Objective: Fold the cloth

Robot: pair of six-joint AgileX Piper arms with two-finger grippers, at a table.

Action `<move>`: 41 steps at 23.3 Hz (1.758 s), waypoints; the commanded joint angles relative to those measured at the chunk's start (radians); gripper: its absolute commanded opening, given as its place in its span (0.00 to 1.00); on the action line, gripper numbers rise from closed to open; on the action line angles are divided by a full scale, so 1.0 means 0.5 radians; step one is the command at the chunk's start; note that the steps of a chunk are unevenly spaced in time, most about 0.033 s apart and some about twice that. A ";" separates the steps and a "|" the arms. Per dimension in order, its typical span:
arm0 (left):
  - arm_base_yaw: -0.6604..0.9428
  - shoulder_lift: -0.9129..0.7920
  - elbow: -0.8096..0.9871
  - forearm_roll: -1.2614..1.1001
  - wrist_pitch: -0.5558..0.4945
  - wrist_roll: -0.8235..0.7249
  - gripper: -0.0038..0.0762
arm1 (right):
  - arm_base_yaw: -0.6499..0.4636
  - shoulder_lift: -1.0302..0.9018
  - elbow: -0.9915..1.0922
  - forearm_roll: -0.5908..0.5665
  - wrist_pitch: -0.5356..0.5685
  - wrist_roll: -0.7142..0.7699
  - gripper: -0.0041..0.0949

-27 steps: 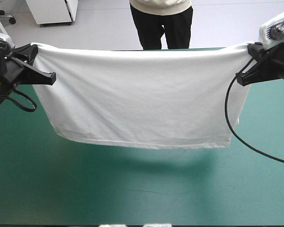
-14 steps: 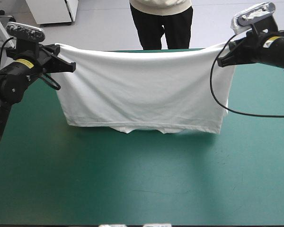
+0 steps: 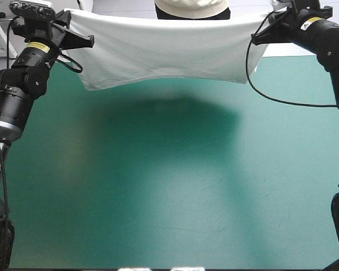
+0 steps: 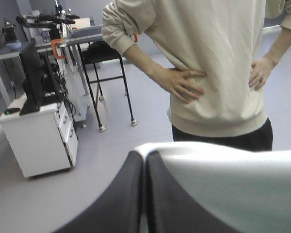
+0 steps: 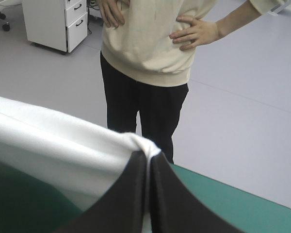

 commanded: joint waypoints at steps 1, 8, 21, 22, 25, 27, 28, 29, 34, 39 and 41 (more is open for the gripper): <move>-0.002 -0.020 0.053 -0.037 -0.030 -0.087 0.04 | -0.019 0.045 -0.034 0.043 0.044 -0.003 0.02; -0.002 -0.157 0.907 -0.046 -0.003 -0.170 0.04 | -0.062 -0.023 0.759 0.393 0.110 -0.237 0.02; -0.002 -0.528 1.386 0.078 1.178 -0.052 0.04 | -0.204 -0.698 1.968 0.586 0.541 -0.356 0.02; -0.002 -0.528 1.386 0.087 1.259 -0.052 0.04 | -0.204 -0.717 2.005 0.581 0.551 -0.356 0.02; -0.002 -0.528 1.405 0.113 1.460 -0.052 0.04 | -0.204 -0.782 2.153 0.543 0.569 -0.318 0.02; -0.002 -0.537 1.452 0.162 1.531 -0.066 0.04 | -0.204 -0.826 2.266 0.533 0.569 -0.310 0.02; -0.002 -0.553 1.488 0.171 1.541 -0.075 0.04 | -0.200 -0.849 2.309 0.521 0.564 -0.300 0.03; -0.002 -0.574 1.531 0.167 1.545 -0.075 0.04 | -0.200 -0.873 2.369 0.501 0.556 -0.277 0.03; -0.002 -0.692 1.754 0.144 1.550 -0.122 0.04 | -0.196 -0.976 2.561 0.451 0.525 -0.200 0.03; -0.002 -0.743 1.942 0.042 1.476 -0.129 0.04 | -0.196 -0.995 2.731 0.433 0.369 -0.154 0.03; -0.002 -0.743 1.961 0.027 1.422 -0.129 0.04 | -0.196 -0.995 2.786 0.433 0.301 -0.134 0.03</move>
